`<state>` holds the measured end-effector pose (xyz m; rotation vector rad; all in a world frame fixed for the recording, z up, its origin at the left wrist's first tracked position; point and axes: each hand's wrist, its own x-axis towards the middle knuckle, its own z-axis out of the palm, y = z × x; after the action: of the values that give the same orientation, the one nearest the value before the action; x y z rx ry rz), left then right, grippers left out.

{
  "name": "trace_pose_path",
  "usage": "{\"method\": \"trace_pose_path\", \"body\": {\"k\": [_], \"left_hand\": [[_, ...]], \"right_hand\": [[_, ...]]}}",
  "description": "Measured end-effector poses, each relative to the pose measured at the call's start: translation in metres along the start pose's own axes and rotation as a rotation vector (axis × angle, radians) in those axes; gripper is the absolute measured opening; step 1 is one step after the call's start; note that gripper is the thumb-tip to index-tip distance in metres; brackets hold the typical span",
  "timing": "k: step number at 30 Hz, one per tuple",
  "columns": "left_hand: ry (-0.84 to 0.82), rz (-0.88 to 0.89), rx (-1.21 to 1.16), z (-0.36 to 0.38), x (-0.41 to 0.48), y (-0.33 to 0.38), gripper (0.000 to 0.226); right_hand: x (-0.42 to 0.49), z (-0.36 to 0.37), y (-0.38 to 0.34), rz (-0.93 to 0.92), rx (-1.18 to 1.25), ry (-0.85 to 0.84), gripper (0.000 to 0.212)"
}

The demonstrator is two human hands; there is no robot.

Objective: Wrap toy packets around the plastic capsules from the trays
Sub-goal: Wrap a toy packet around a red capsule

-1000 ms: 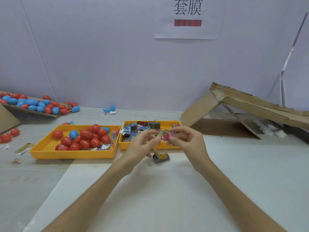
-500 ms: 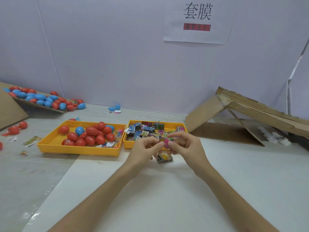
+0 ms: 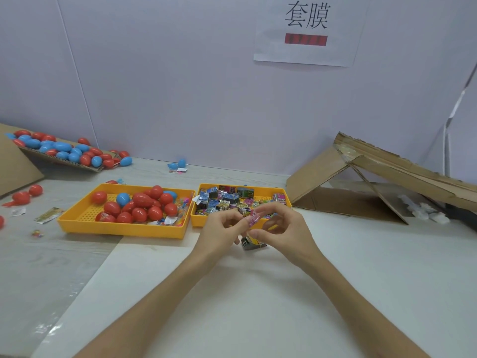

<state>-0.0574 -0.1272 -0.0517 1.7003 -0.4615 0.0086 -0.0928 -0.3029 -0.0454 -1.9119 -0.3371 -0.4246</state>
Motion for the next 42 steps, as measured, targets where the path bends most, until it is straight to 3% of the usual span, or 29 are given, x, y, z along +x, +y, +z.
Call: {"method": "trace_pose_path", "body": {"k": [9,18,23,28,36,40,42], "left_hand": [[-0.002,0.017,0.025,0.0023,-0.0015,0.0000,0.021],[0.012,0.033,0.026,0.0027,-0.0014,-0.0009,0.020],[0.047,0.082,0.072,0.0022,-0.0014,-0.0012,0.019],[0.052,0.107,0.068,0.0025,-0.0019,-0.0010,0.020],[0.017,0.074,-0.004,0.0026,-0.0015,0.0003,0.022],[-0.025,0.025,-0.008,0.0012,-0.0010,-0.0008,0.019],[-0.042,0.007,0.011,0.0016,-0.0010,-0.0023,0.016]], "right_hand": [[-0.0005,-0.0004,-0.0005,-0.013,0.014,0.036,0.038],[0.0025,-0.0032,0.0039,0.027,0.014,0.066,0.014],[0.0036,-0.0037,0.0019,0.140,0.163,-0.002,0.003],[0.0022,-0.0021,0.0033,0.136,0.168,-0.055,0.014],[0.0016,-0.0015,0.0005,0.181,0.215,-0.076,0.011],[0.0013,-0.0018,-0.0011,0.199,0.193,-0.007,0.005],[0.0024,-0.0028,-0.0010,0.189,0.159,0.048,0.013]]}}
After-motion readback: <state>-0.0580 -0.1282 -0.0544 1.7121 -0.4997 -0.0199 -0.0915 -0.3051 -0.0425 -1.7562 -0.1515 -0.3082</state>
